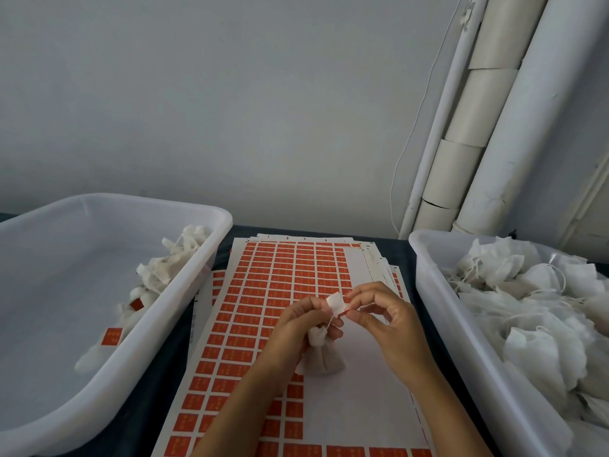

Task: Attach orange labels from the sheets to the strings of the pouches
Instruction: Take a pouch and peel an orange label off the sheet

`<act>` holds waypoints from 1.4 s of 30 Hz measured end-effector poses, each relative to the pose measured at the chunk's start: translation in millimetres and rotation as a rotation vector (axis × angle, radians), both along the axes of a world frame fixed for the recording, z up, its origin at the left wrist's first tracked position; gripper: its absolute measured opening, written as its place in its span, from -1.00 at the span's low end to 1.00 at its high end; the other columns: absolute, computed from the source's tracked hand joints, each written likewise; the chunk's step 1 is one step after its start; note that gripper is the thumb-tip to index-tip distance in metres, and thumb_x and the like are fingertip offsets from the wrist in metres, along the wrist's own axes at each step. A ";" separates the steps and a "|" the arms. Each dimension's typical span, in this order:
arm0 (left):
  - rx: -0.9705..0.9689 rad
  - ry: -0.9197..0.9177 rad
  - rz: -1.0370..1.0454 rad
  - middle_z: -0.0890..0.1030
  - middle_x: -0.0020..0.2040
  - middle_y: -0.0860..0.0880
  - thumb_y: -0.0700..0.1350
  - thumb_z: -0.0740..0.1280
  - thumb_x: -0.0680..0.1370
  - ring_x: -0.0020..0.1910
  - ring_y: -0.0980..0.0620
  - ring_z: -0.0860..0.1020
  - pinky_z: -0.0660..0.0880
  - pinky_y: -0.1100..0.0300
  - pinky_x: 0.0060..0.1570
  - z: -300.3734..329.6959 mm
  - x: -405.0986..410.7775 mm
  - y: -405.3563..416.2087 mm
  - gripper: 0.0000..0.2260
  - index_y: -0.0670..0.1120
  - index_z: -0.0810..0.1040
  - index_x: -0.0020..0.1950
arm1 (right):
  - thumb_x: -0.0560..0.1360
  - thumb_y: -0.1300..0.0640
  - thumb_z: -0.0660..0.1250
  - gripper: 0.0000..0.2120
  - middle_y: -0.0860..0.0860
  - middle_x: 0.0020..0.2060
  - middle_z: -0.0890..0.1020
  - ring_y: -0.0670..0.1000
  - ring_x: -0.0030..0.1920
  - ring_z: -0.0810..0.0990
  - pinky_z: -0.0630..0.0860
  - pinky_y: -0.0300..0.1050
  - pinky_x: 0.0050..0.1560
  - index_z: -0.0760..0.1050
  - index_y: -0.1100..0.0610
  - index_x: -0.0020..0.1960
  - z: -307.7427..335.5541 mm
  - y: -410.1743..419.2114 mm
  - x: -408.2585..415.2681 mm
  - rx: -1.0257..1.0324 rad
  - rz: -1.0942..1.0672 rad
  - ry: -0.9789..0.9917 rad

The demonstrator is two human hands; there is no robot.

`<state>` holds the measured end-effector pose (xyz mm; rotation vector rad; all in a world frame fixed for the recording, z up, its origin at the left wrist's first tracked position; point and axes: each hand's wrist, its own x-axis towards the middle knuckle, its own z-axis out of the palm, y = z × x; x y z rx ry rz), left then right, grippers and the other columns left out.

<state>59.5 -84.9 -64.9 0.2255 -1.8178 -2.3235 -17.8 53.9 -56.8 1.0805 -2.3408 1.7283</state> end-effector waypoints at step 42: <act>-0.276 0.103 0.036 0.62 -0.36 0.04 -0.32 0.30 0.53 -0.34 0.14 0.57 0.53 0.35 -0.20 -8.9 -6.6 -0.4 -0.83 -0.13 0.59 -0.21 | 0.47 0.13 0.35 -0.95 -0.10 -0.22 0.63 -0.14 -0.23 0.64 0.59 -0.28 -0.13 0.52 0.11 -0.12 -6.6 -8.9 7.4 0.018 -0.135 0.009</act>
